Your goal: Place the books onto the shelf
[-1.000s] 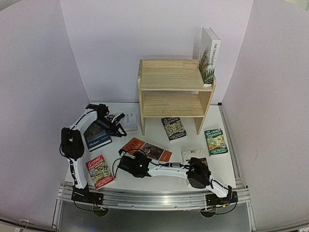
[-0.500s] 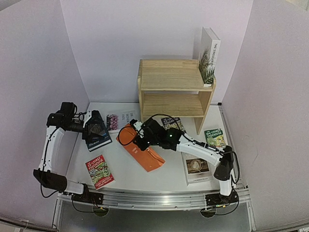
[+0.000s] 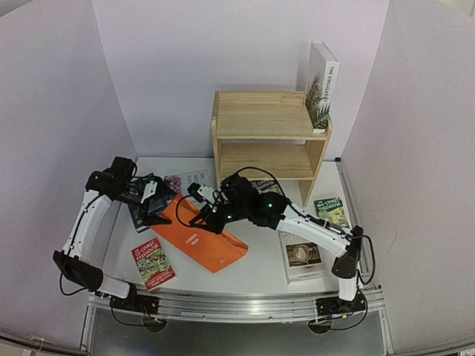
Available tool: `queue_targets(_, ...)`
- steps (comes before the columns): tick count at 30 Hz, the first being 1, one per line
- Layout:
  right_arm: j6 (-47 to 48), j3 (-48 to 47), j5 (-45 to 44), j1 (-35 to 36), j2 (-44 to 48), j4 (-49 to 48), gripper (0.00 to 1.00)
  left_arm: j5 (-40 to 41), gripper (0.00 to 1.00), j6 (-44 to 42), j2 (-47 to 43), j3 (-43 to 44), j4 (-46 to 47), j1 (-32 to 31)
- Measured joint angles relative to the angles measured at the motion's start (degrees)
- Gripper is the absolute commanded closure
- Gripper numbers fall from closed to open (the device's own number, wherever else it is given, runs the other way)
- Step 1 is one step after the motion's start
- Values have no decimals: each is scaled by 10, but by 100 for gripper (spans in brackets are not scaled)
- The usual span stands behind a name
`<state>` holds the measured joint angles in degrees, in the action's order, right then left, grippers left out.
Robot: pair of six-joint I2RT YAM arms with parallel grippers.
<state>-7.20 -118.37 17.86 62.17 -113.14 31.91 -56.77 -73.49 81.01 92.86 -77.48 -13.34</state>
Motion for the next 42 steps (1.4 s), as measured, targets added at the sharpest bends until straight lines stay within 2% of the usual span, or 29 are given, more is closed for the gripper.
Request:
queue_targets(1, 3, -2, 0, 0, 1, -1, 85, -2, 4, -2, 0, 0, 0, -6)
queue_targets(3, 10, -7, 3, 0, 2, -2, 86, -5, 17, -1, 0, 0, 0, -18)
queue_targets(7, 23, -19, 4, -3, 2, -2, 86, -21, 62, 16, 0, 0, -5, -23)
queue_targets(10, 32, -23, 8, -12, 2, 1, 84, -33, 87, 34, 0, 1, -5, -24)
queue_targets(12, 40, -23, 14, -17, 2, 3, 71, -36, 98, 46, 0, 2, -6, -23)
queue_targets(14, 44, -23, 18, -19, 2, 6, 57, -37, 100, 47, 1, 2, -9, -24)
queue_targets(17, 45, -16, 26, -24, 5, -3, 27, -23, 100, 39, 1, 8, -13, -25)
queue_targets(19, 45, 5, 26, -28, 19, -10, 23, -9, 100, 30, 1, 13, -10, -24)
queue_targets(23, 67, 65, 14, -30, 65, -4, 22, 10, 97, 13, 6, 31, -9, -24)
queue_targets(26, 77, 74, 2, -30, 74, 3, 22, 15, 95, 9, 10, 35, -9, -25)
queue_targets(30, 88, 61, -18, -28, 63, 17, 30, 20, 93, 8, 17, 35, -9, -29)
queue_targets(33, 97, 25, -35, -25, 33, 21, 43, 25, 92, 9, 23, 35, -9, -35)
queue_targets(36, 106, 4, -50, -24, 7, 22, 64, 29, 87, 10, 25, 35, -9, -39)
queue_targets(37, 109, 1, -54, -24, 2, 23, 71, 30, 82, 11, 25, 35, -9, -39)
queue_targets(38, 112, 0, -59, -23, -2, 25, 77, 32, 73, 12, 25, 35, -10, -39)
queue_targets(39, 114, 0, -63, -24, -5, 25, 81, 35, 58, 14, 25, 36, -11, -39)
queue_targets(42, 118, 0, -66, -19, -5, 26, 84, 38, 9, 21, 30, 43, 0, -39)
